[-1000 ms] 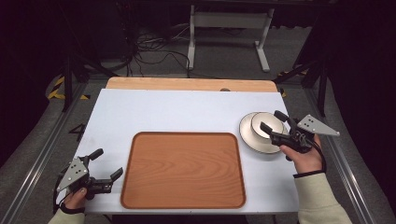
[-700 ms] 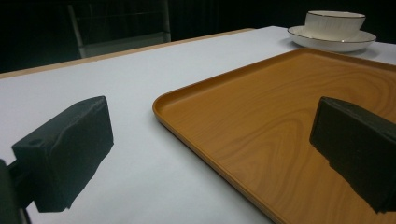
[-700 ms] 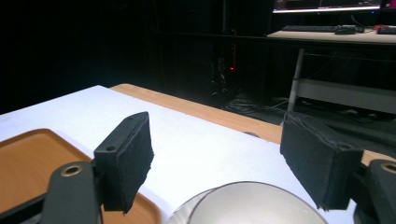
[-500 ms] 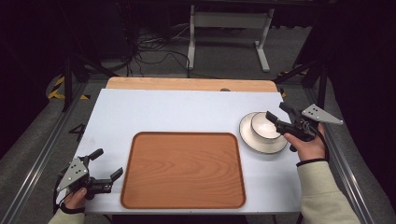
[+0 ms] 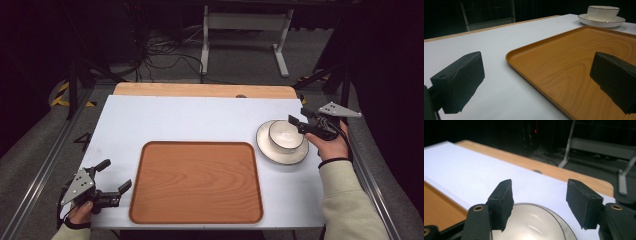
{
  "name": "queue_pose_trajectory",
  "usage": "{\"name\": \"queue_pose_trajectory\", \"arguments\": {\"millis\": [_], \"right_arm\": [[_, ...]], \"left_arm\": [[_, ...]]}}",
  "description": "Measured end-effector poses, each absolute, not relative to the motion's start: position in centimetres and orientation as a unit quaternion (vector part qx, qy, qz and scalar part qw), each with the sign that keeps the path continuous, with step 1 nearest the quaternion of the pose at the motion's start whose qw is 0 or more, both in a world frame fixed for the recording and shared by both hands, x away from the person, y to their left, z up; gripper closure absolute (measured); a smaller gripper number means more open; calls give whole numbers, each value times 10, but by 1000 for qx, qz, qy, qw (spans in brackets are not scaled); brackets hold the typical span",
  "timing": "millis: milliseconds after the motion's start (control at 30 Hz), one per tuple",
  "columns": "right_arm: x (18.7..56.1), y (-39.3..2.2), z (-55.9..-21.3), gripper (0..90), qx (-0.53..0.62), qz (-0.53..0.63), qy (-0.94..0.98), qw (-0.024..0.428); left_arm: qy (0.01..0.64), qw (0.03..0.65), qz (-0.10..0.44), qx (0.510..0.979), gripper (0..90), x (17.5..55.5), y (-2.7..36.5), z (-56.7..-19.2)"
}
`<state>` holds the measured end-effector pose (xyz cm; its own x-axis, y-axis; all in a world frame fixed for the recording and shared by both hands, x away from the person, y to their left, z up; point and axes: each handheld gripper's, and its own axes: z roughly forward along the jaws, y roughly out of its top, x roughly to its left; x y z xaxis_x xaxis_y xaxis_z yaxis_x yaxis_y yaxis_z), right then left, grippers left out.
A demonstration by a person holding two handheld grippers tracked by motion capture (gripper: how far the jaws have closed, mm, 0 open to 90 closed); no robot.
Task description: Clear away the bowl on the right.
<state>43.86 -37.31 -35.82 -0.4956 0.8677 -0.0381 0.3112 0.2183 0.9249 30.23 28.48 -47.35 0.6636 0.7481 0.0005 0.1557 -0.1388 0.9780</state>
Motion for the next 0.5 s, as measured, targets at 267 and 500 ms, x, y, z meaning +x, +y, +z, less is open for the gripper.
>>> {"name": "queue_pose_trajectory", "arguments": {"millis": [267, 500], "right_arm": [[455, -378, -360, 457, 464, 366, 769, 244], [465, -380, -369, 459, 496, 312, 783, 211]], "left_arm": [[319, 574, 258, 709, 2, 302, 285, -473], [319, 573, 258, 709, 3, 302, 285, -473]]}}
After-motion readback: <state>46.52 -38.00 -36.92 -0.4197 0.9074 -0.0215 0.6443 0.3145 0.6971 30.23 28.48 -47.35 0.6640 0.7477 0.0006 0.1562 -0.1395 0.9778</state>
